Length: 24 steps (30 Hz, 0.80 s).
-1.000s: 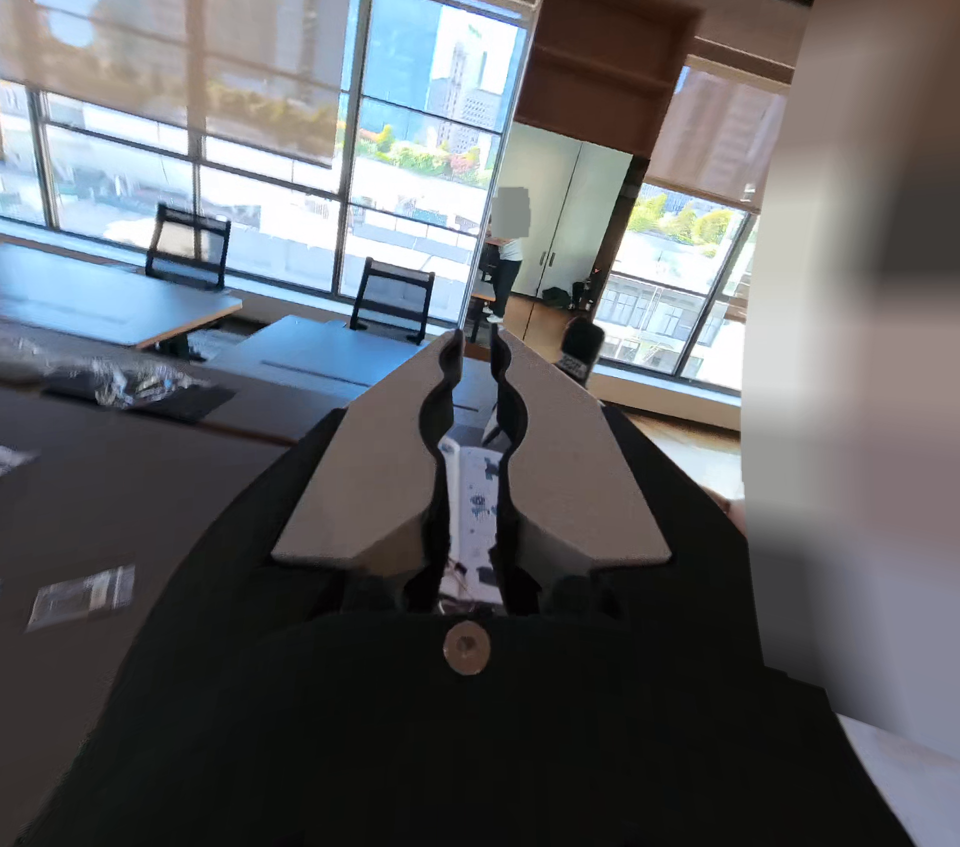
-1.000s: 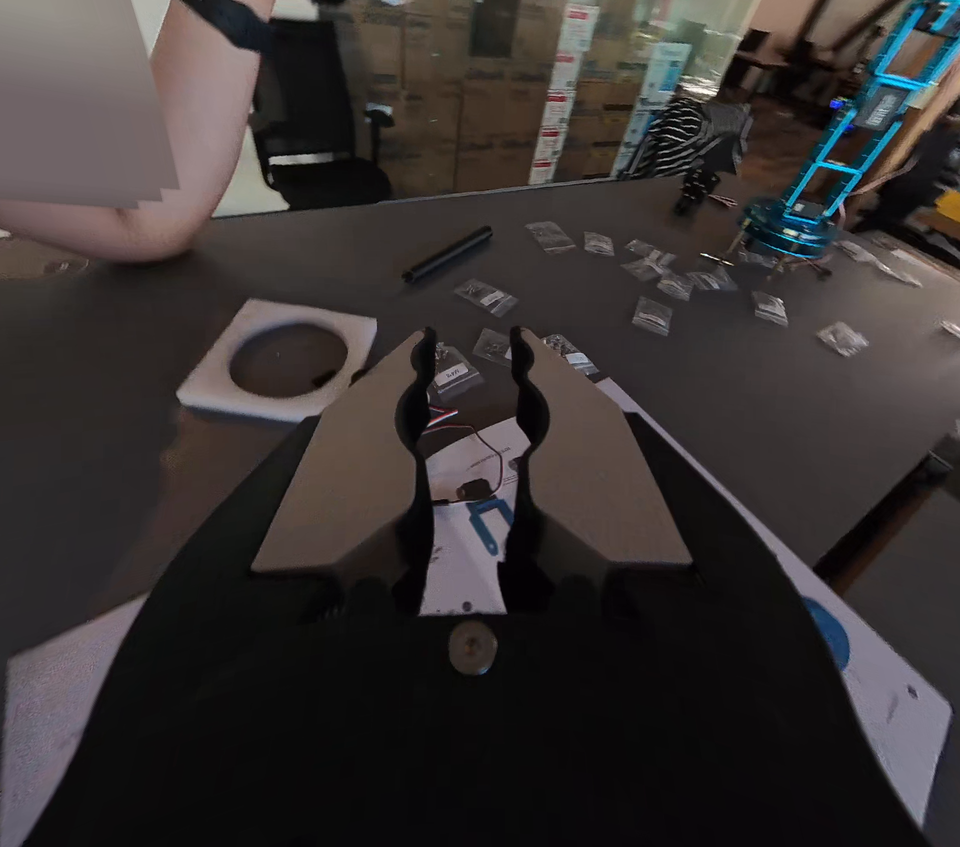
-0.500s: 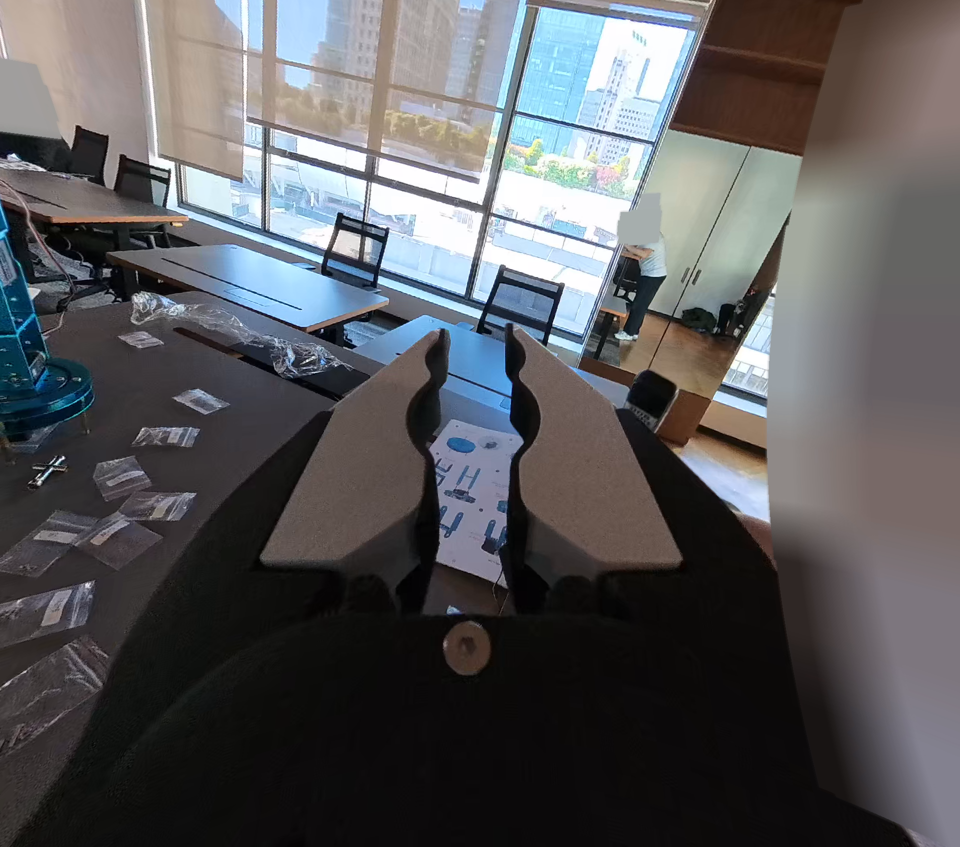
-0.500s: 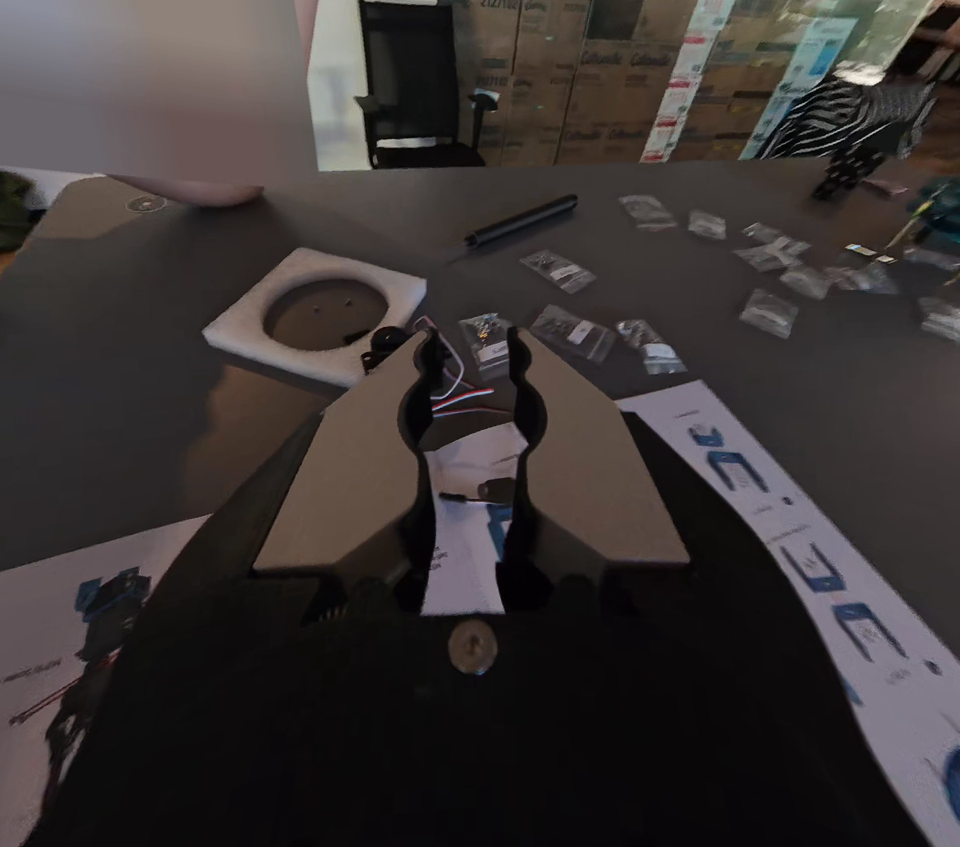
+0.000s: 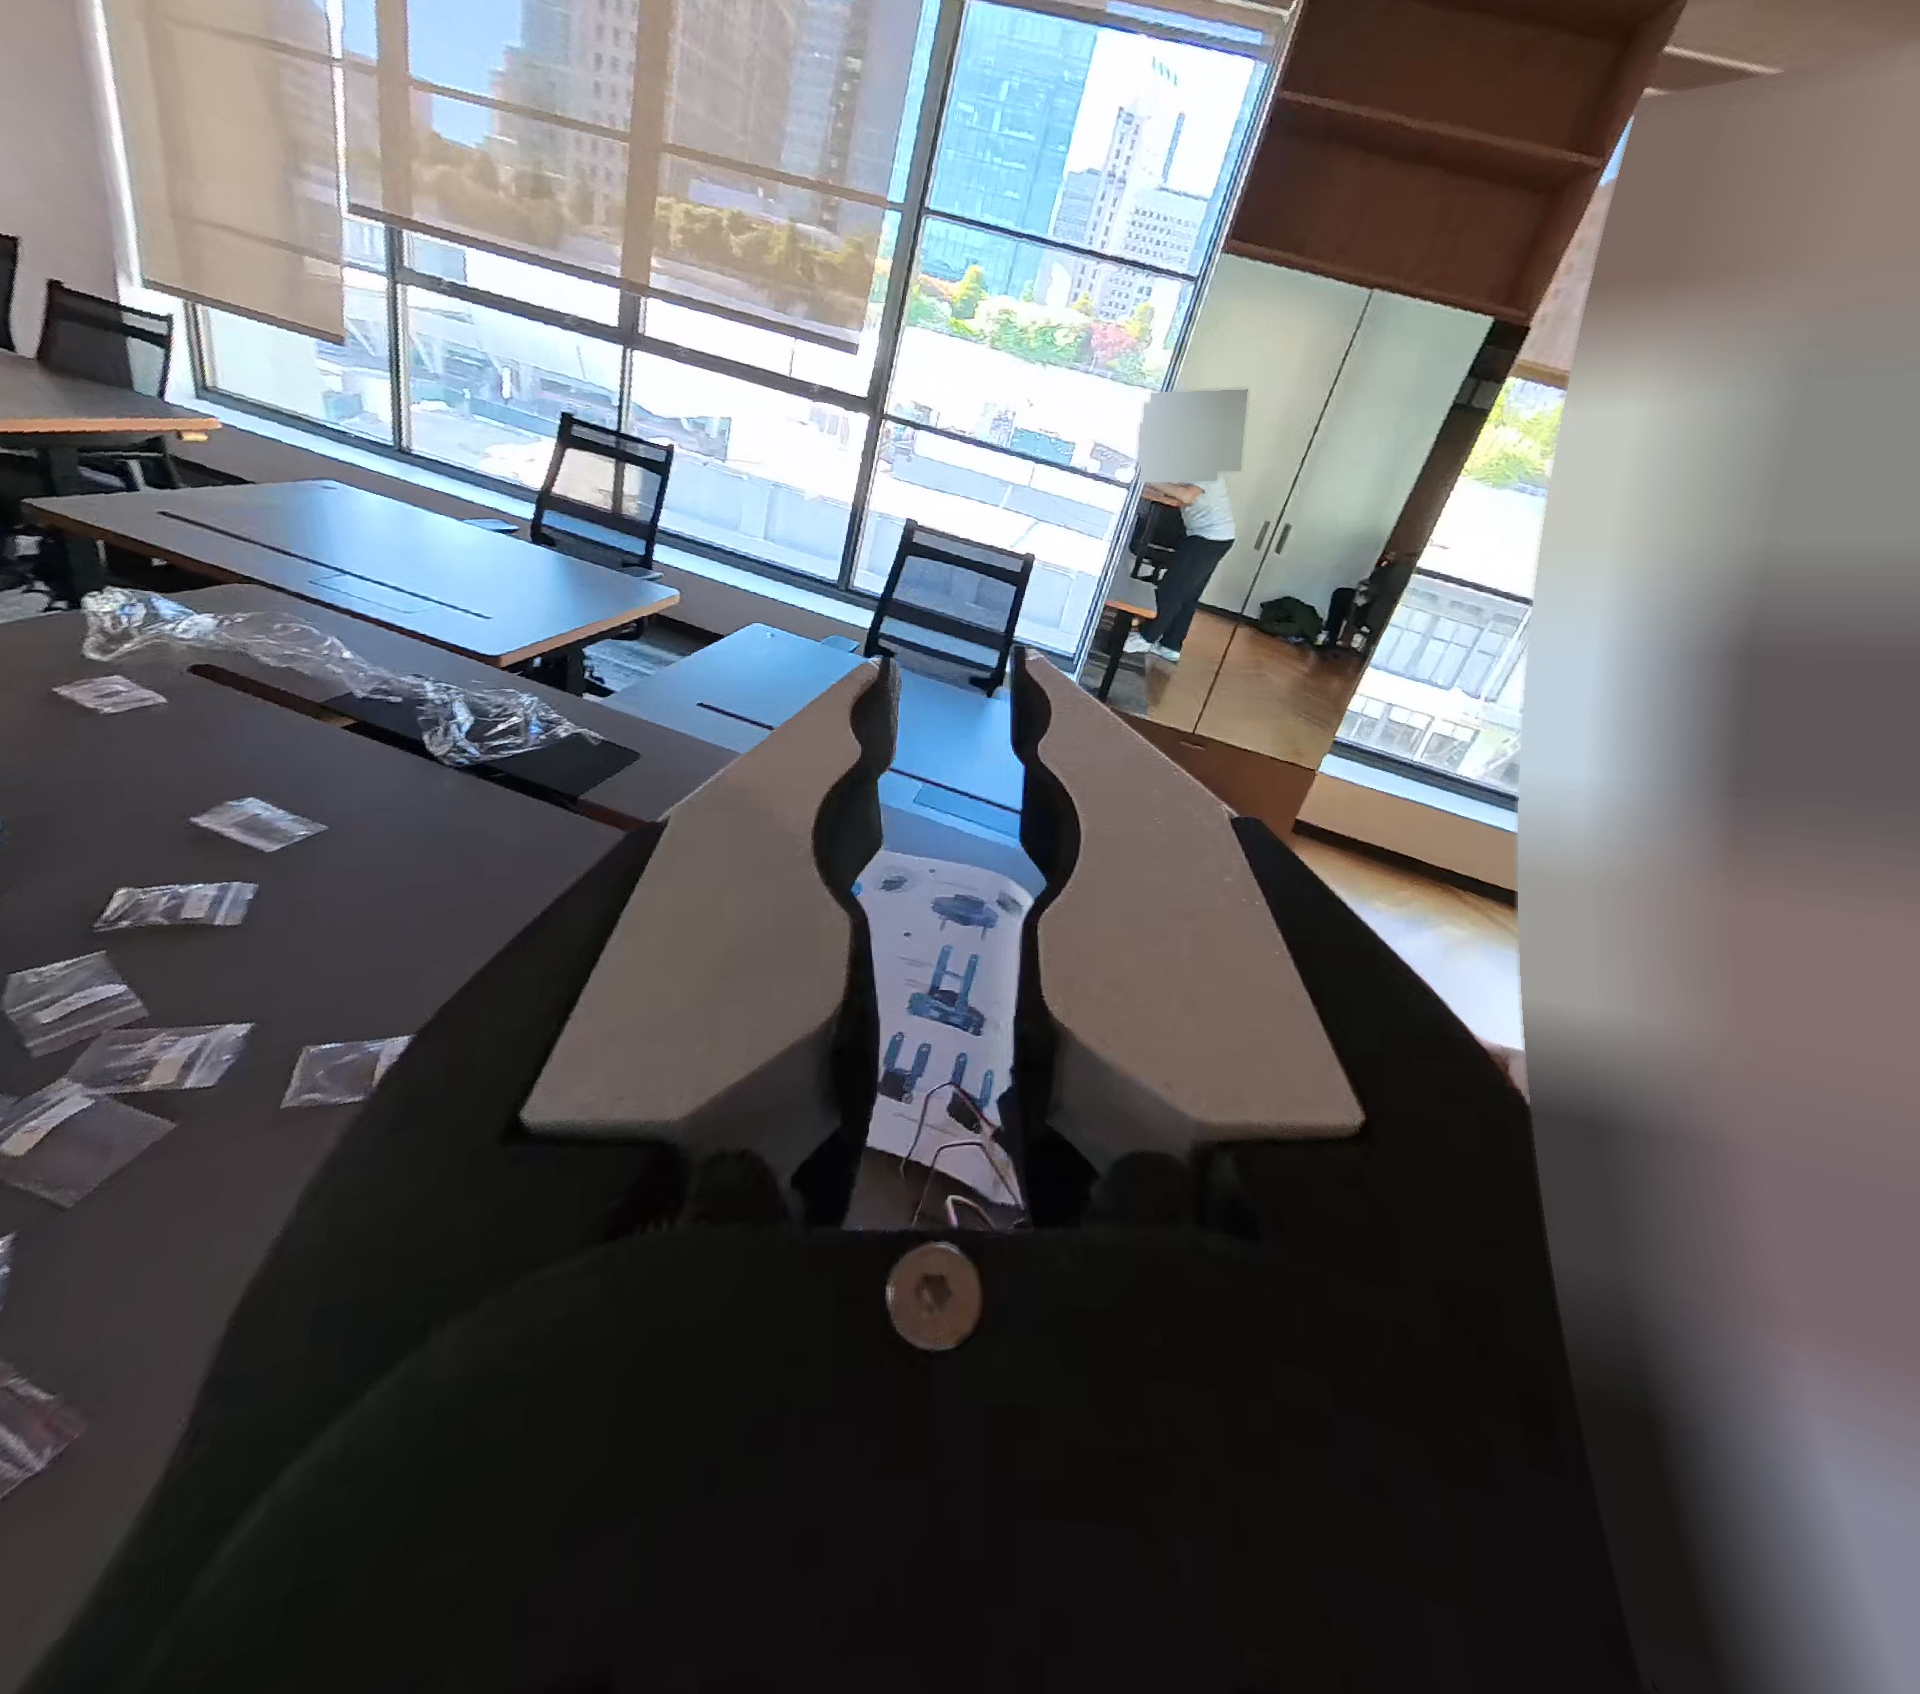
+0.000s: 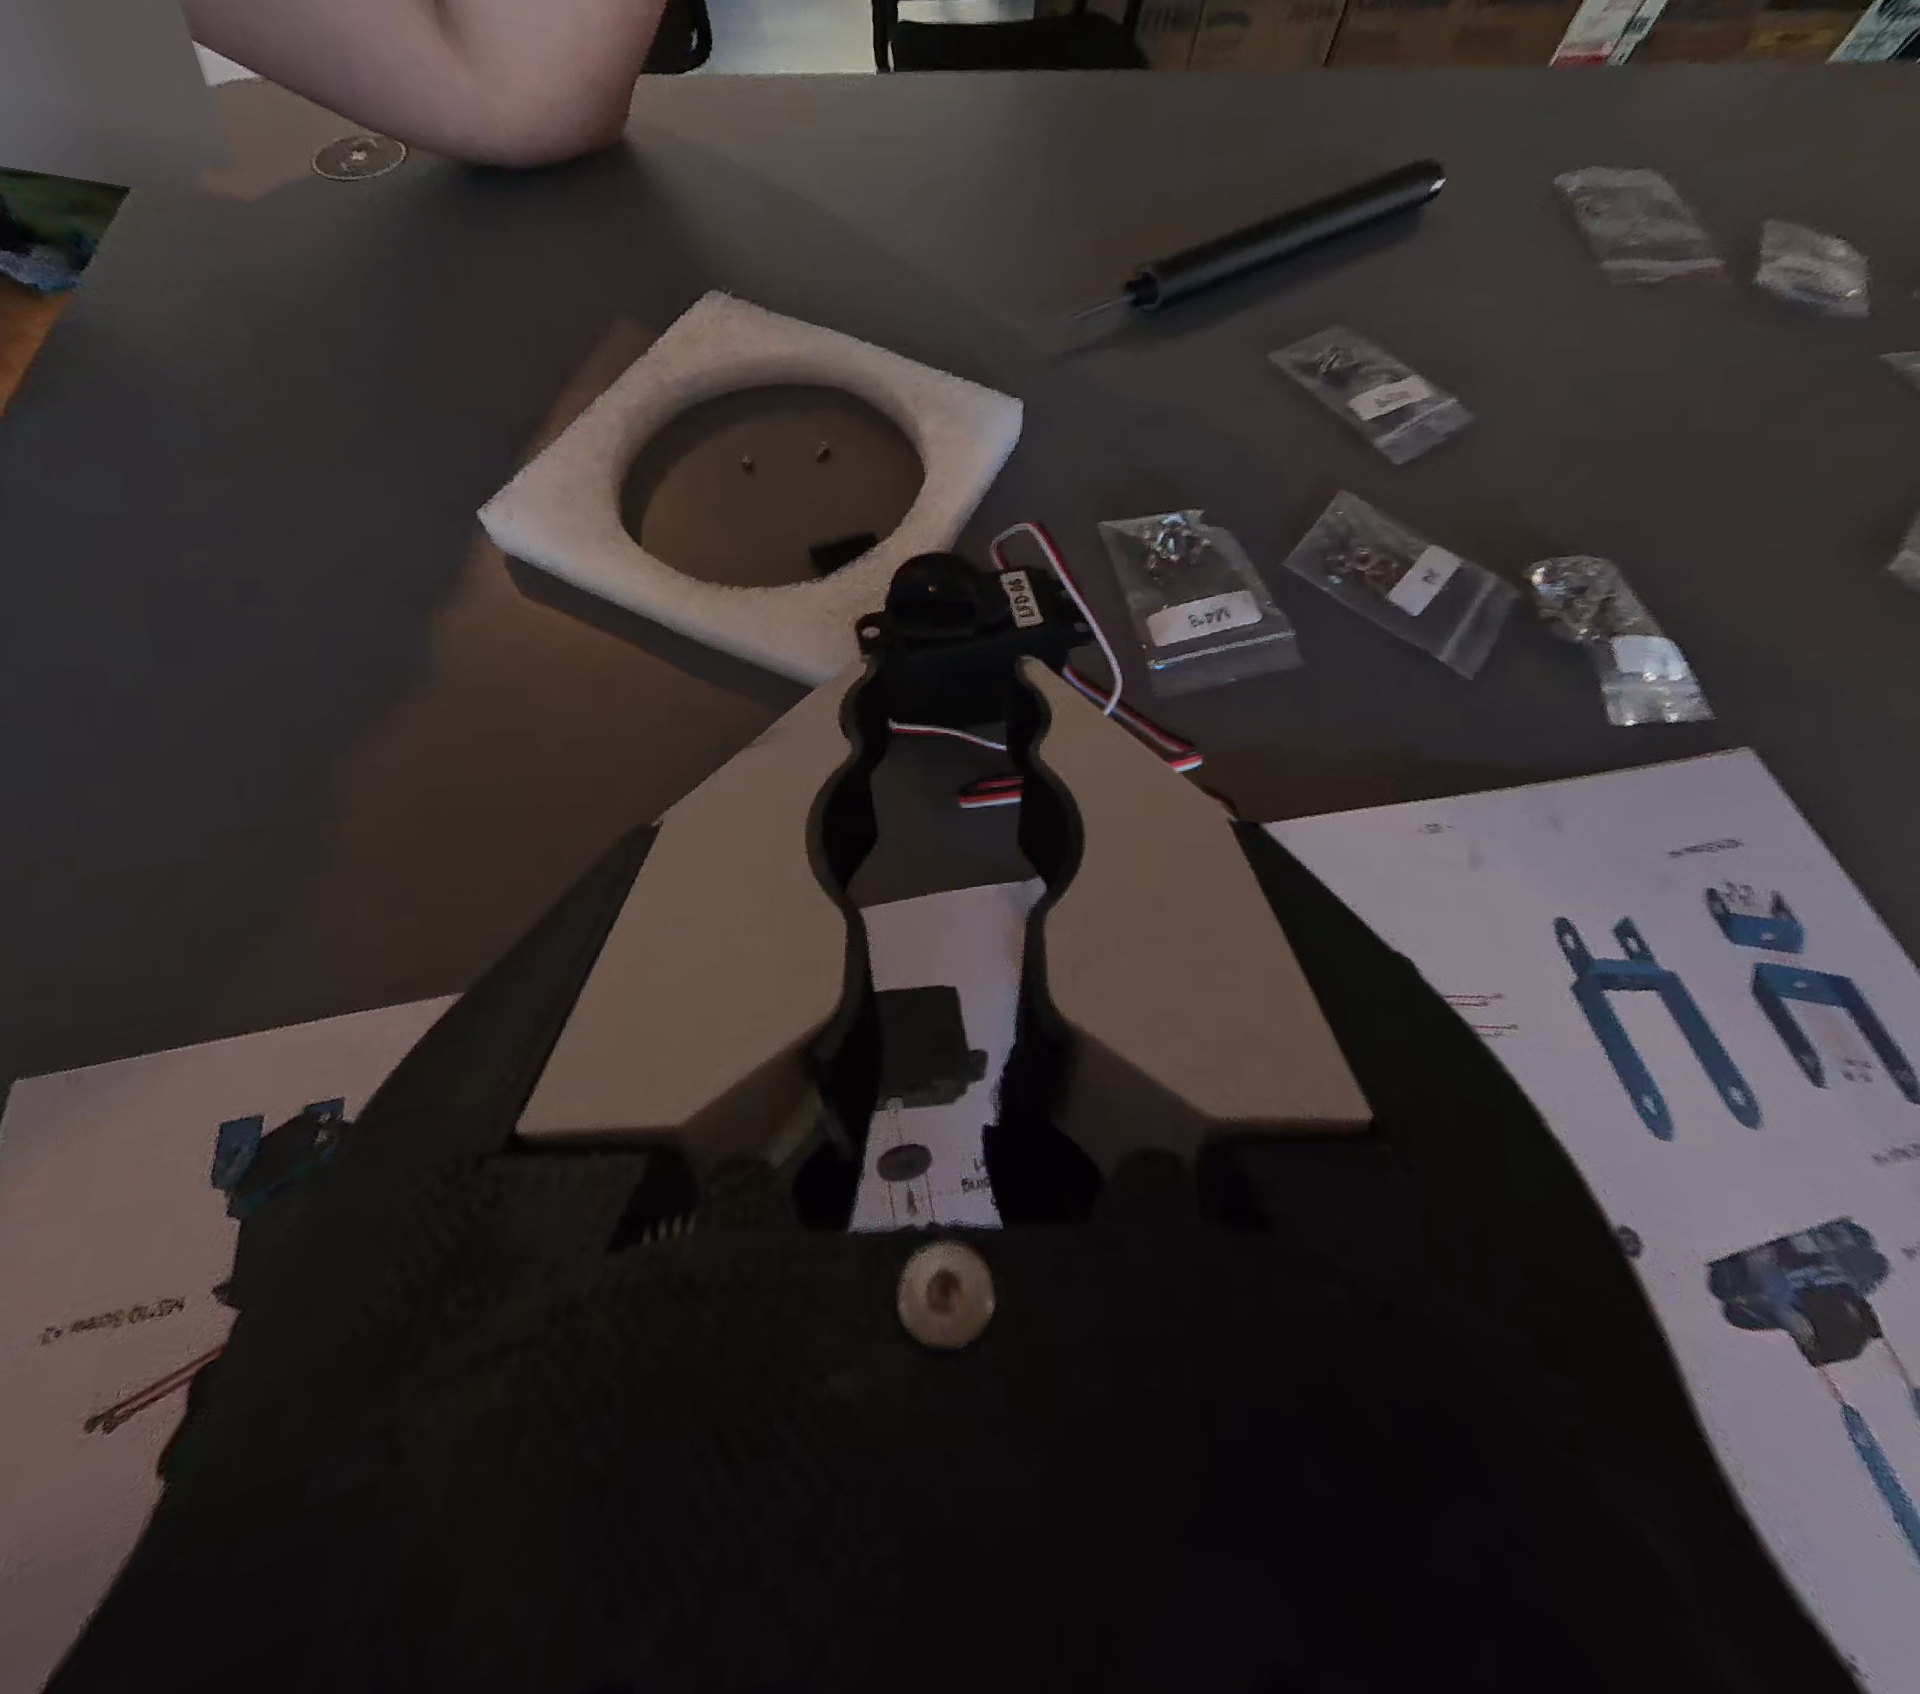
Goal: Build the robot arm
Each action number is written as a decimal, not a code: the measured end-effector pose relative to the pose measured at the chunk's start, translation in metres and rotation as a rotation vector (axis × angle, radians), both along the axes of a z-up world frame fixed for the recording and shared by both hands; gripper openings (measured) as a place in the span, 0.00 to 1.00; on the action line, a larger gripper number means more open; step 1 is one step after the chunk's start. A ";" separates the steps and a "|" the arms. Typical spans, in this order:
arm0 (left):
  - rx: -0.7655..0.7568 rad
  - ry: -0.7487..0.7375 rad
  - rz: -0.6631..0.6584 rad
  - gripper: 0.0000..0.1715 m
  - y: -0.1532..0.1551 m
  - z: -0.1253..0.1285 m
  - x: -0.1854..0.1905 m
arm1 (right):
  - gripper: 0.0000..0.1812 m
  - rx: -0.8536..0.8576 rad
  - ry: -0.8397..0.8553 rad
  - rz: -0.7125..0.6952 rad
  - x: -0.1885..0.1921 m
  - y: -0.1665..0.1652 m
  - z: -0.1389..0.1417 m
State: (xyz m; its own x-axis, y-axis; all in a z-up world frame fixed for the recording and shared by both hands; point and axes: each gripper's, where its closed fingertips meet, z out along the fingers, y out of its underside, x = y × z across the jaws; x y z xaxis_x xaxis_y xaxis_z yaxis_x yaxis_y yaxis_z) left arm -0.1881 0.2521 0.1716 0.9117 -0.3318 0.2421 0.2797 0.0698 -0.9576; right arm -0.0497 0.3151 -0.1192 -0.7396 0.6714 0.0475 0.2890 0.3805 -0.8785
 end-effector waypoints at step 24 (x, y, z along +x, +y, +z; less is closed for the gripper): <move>-0.018 0.047 0.008 0.10 -0.001 0.000 0.008 | 0.08 -0.001 -0.021 -0.078 0.011 0.033 0.017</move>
